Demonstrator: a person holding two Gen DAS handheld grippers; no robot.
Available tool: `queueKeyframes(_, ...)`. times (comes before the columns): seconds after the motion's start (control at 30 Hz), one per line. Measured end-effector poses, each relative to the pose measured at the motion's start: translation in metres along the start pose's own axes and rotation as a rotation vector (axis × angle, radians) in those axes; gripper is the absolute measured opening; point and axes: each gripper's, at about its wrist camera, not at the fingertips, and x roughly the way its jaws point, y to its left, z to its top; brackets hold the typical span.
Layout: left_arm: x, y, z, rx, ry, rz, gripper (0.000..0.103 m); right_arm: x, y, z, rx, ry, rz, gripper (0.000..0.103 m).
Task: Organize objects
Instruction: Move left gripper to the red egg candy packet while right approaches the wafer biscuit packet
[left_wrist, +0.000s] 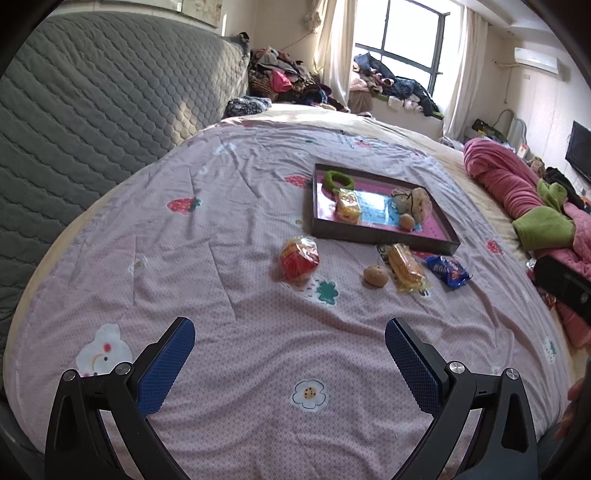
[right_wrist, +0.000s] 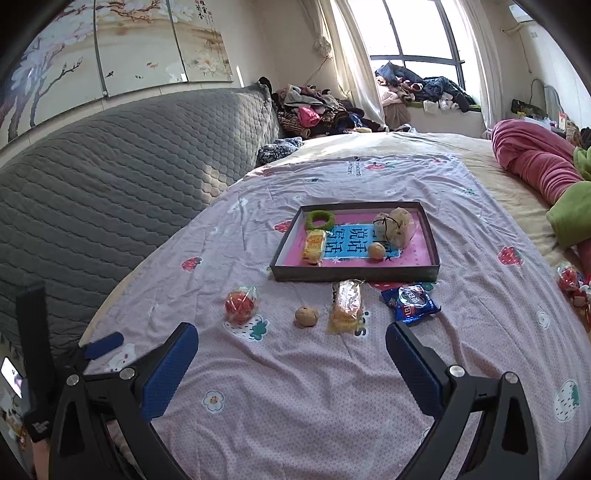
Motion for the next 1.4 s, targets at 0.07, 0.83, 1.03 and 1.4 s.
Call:
queueKeyframes(0.07, 0.005, 0.000, -0.001, -0.002, 0.010, 0.001, 0.103, 0.004, -0.001, 0.000, -0.001, 0.010, 0.000, 0.103)
queueKeyframes(0.83, 0.051, -0.005, 0.006, 0.023, 0.037, 0.031, 0.103, 0.051, -0.017, -0.010, -0.013, 0.071, -0.031, 0.103)
queueKeyframes(1.03, 0.075, -0.015, 0.021, 0.064, 0.047, 0.042, 0.103, 0.075, -0.025, -0.002, -0.017, 0.094, -0.056, 0.103)
queueKeyframes(1.4, 0.120, -0.023, 0.042, 0.096, 0.074, 0.045, 0.103, 0.133, -0.038, 0.010, -0.016, 0.173, -0.073, 0.103)
